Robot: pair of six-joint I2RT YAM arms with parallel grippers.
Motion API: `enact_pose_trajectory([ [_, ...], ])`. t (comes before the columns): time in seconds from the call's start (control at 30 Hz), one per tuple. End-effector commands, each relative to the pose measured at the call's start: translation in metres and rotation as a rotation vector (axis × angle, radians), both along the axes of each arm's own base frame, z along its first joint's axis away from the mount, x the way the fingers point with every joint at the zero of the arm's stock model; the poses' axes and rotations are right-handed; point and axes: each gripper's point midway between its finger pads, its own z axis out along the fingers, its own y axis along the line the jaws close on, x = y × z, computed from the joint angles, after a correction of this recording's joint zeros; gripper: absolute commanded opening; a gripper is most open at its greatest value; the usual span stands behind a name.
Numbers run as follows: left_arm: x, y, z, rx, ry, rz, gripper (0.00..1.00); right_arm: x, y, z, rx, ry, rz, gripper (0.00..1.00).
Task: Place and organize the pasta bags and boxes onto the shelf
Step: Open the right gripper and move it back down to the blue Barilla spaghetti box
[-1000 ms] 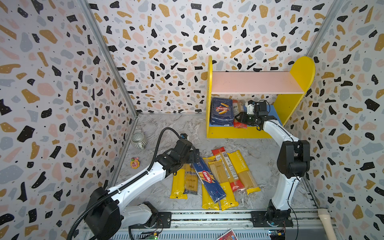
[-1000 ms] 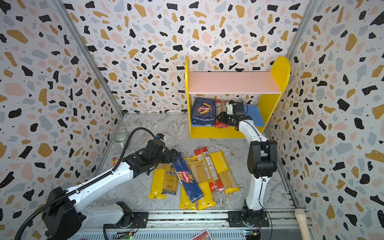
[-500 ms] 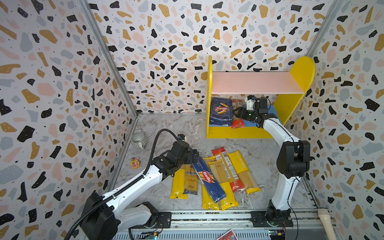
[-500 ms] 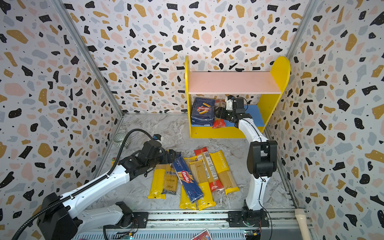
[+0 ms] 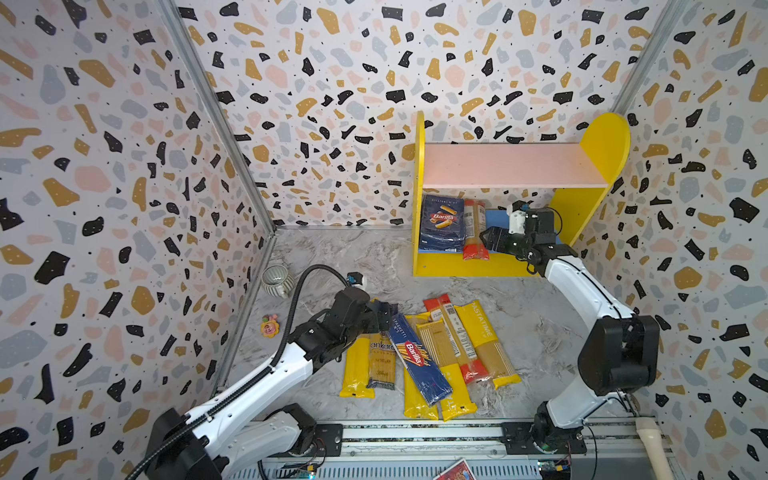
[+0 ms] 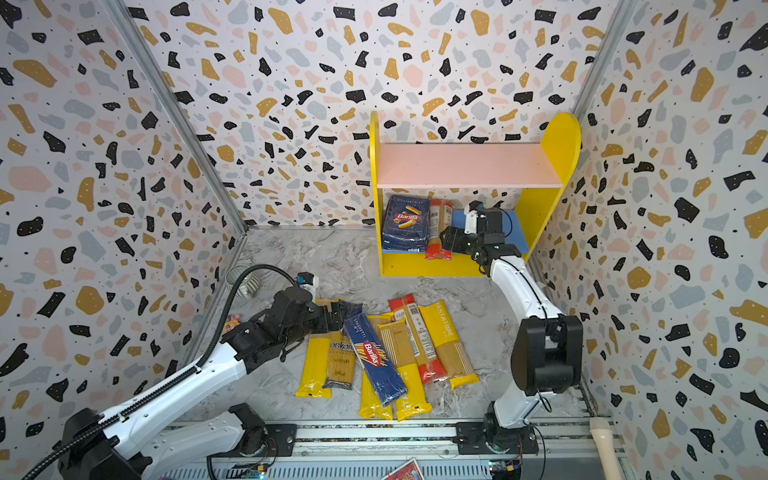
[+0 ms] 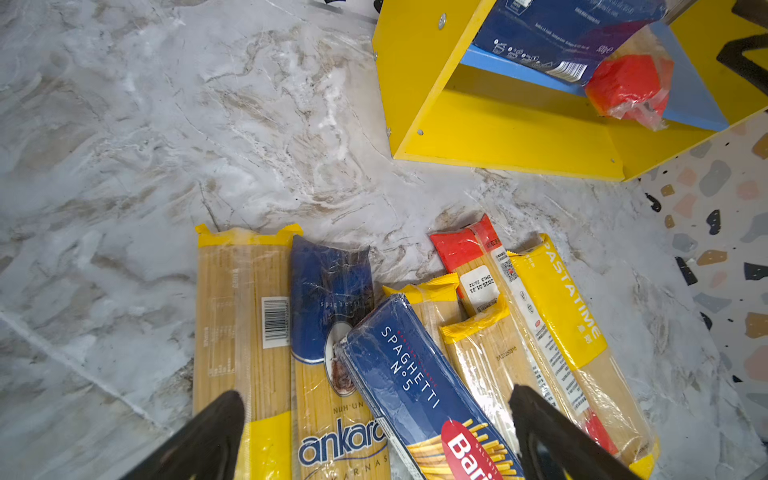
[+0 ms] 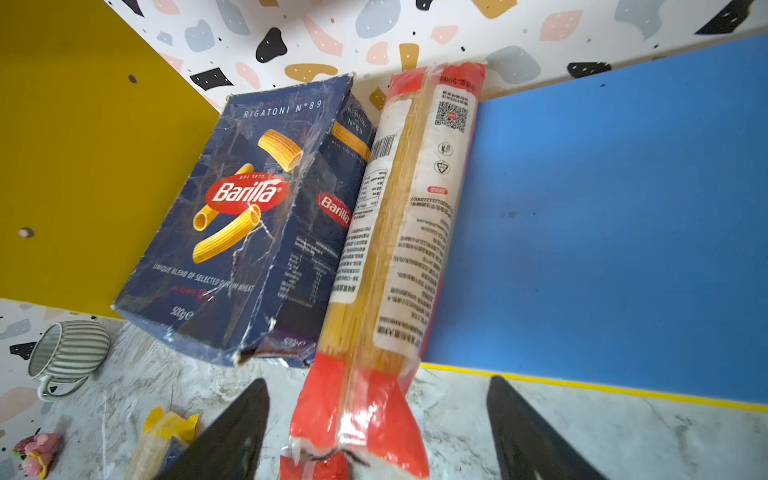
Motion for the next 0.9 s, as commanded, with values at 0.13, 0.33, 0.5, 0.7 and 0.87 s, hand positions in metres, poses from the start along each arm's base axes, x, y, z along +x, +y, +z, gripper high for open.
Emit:
enact_pose_trajectory([
  [0.13,-0.018,0.019,0.001,-0.02,0.001,0.035,1.0,-0.079,0.055,-0.018,-0.091,0.063,0.118,0.83],
  [0.33,-0.03,0.037,0.006,-0.005,-0.012,0.077,1.0,-0.17,0.132,-0.05,-0.151,0.127,0.315,0.84],
  [0.5,-0.042,0.051,0.008,-0.021,-0.032,0.102,1.0,-0.247,0.175,-0.069,-0.148,0.161,0.459,0.87],
  [0.7,-0.05,0.056,0.011,-0.049,-0.039,0.108,0.99,-0.3,0.192,-0.11,-0.25,0.228,0.517,0.88],
  [0.87,-0.054,0.059,0.013,-0.054,-0.038,0.109,0.99,-0.326,0.195,-0.141,-0.314,0.274,0.539,0.9],
])
